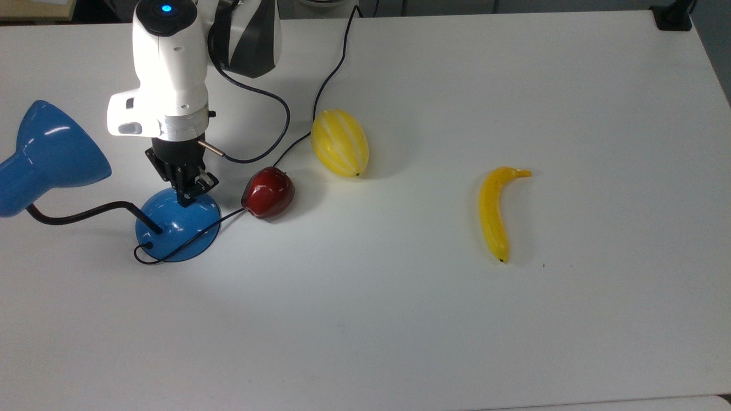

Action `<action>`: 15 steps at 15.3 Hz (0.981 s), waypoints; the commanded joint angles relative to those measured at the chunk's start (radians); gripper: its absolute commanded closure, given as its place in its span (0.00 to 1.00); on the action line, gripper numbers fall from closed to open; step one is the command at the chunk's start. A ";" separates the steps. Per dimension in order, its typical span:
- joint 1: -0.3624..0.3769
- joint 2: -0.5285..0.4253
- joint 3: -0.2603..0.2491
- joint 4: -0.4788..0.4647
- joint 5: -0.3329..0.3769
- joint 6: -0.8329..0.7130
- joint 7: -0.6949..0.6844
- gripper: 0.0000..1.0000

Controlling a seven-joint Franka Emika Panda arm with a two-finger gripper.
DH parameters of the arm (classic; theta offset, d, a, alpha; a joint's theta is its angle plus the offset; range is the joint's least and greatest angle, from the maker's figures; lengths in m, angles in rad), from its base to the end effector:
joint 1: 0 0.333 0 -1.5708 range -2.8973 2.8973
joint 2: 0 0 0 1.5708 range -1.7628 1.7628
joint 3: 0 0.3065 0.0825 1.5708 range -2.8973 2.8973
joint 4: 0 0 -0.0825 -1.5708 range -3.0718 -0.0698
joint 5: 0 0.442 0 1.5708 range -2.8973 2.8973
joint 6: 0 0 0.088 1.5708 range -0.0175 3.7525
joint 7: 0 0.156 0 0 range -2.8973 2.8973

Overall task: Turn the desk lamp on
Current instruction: 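Lift the gripper up off the lamp base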

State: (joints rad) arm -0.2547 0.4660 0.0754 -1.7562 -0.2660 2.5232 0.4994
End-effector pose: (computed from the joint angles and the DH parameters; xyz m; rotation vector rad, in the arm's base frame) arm 0.7303 -0.1404 0.2457 2.9067 -0.7396 0.4890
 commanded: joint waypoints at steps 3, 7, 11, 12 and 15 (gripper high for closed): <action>0.011 0.013 -0.011 0.004 -0.029 0.017 0.033 1.00; 0.009 -0.038 -0.011 0.003 -0.025 0.002 0.033 1.00; 0.015 -0.107 -0.005 0.003 -0.013 -0.116 0.027 1.00; 0.015 -0.131 0.003 0.003 -0.012 -0.162 0.024 1.00; 0.015 -0.193 0.050 0.001 0.020 -0.320 -0.022 1.00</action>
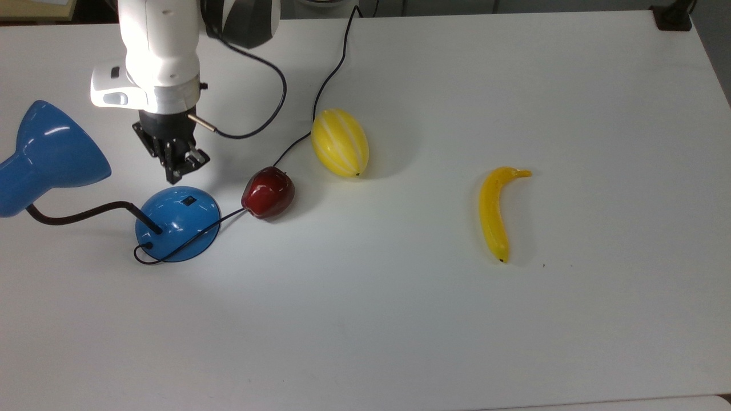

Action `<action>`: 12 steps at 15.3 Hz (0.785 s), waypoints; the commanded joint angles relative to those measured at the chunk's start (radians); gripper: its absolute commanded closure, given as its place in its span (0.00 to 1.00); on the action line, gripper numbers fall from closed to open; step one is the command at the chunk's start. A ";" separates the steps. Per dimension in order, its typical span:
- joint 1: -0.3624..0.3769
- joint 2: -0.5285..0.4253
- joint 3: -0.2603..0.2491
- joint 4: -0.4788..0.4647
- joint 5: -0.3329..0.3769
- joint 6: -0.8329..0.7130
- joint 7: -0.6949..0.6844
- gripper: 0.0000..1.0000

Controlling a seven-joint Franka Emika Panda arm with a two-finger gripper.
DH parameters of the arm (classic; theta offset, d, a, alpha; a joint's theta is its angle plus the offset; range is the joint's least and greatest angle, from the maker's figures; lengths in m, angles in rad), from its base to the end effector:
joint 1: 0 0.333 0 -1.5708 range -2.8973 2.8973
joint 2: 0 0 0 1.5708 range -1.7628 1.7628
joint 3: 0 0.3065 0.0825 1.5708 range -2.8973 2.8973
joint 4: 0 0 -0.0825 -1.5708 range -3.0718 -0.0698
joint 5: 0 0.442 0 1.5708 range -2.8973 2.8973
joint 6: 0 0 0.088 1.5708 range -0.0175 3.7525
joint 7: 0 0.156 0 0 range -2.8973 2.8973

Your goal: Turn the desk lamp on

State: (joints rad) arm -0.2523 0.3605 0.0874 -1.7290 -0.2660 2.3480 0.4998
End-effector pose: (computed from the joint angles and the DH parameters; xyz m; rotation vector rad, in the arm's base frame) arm 0.7231 -0.1372 0.3169 2.8773 -0.7534 0.4298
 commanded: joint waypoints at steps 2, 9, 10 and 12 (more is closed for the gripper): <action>0.015 -0.132 0.061 -0.026 0.083 -0.261 -0.088 1.00; 0.056 -0.362 0.083 -0.098 0.269 -0.616 -0.345 1.00; 0.056 -0.386 0.083 -0.119 0.275 -0.613 -0.358 1.00; 0.056 -0.422 0.083 -0.135 0.280 -0.630 -0.389 1.00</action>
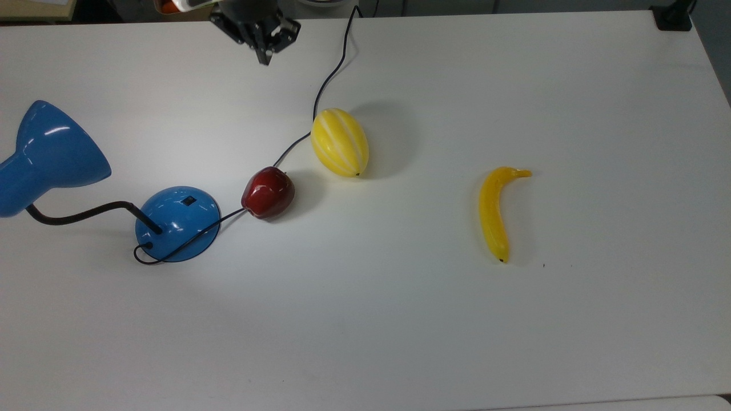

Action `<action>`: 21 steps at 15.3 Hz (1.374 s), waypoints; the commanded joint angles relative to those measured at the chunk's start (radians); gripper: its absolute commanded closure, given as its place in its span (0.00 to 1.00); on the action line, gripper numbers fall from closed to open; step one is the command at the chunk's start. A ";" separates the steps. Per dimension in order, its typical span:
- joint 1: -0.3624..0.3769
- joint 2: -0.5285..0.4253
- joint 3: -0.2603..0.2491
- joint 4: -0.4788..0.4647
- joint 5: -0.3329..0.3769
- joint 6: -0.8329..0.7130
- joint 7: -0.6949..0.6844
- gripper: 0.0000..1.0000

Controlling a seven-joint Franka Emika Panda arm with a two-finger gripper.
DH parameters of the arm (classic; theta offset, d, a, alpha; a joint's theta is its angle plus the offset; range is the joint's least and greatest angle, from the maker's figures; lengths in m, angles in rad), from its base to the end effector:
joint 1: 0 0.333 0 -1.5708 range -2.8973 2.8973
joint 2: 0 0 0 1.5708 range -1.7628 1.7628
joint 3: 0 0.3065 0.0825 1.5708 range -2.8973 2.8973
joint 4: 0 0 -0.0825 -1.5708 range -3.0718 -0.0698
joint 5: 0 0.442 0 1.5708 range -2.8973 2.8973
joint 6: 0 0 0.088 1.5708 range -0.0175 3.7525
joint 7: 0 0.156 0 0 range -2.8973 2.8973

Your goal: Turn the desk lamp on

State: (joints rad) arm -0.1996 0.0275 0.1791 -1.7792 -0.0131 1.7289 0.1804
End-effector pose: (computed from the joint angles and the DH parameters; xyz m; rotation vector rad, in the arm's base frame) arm 0.6153 -0.0151 0.4519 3.1099 -0.3092 -0.1196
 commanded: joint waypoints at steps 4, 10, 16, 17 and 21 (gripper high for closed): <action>0.002 -0.132 -0.015 -0.094 0.039 -0.098 -0.145 0.90; -0.012 -0.140 -0.024 -0.066 0.055 -0.181 -0.238 0.03; -0.032 -0.139 -0.027 -0.031 0.053 -0.253 -0.299 0.00; -0.032 -0.139 -0.027 -0.031 0.053 -0.253 -0.299 0.00; -0.030 -0.136 -0.026 -0.031 0.053 -0.252 -0.294 0.00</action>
State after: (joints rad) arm -0.2279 -0.0978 0.1562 -1.8121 0.0176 1.5005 -0.0941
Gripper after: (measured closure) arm 0.000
